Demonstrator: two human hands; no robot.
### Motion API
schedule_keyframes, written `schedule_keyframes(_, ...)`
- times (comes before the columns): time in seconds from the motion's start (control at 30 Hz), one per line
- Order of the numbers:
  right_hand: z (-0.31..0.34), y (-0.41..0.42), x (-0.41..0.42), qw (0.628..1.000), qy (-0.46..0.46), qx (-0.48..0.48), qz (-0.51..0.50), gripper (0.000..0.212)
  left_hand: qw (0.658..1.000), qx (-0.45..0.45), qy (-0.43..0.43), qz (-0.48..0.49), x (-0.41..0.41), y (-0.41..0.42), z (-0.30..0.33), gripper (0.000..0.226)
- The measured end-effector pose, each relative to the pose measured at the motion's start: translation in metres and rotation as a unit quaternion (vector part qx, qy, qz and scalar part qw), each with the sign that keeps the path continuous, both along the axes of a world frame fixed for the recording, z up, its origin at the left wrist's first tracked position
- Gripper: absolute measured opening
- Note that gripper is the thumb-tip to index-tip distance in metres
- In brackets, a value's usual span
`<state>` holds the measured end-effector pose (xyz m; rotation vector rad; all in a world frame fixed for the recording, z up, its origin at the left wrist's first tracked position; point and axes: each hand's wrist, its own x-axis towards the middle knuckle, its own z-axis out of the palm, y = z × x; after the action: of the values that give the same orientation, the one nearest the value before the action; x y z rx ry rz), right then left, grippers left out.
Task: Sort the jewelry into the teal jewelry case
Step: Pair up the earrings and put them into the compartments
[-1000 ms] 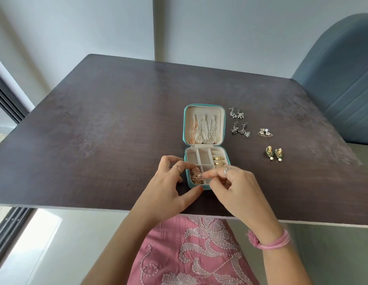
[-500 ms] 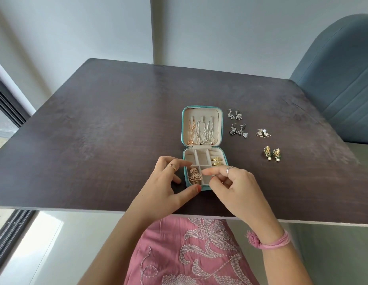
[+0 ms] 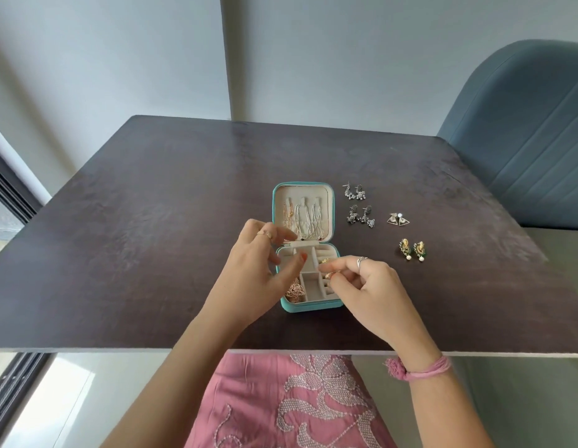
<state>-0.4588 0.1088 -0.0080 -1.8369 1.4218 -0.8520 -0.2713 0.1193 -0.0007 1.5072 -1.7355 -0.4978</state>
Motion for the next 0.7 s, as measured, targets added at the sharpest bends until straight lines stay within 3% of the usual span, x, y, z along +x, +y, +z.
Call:
schedule_keyframes(0.3, 0.012, -0.049, -0.041, 0.997, 0.016, -0.040, -0.062, 0.017, 0.991, -0.056, -0.095, -0.071, -0.039, -0.058, 0.047, 0.013)
schedule_keyframes(0.47, 0.023, -0.089, -0.061, 0.992, 0.058, -0.065, -0.091, 0.011, 0.979, -0.052, -0.182, -0.078, -0.067, -0.106, 0.062, 0.022)
schedule_keyframes(0.7, 0.033, -0.149, -0.075, 0.987, 0.128, -0.066, -0.066, 0.015, 0.913, 0.026, -0.391, -0.112, -0.099, -0.172, 0.064, 0.025)
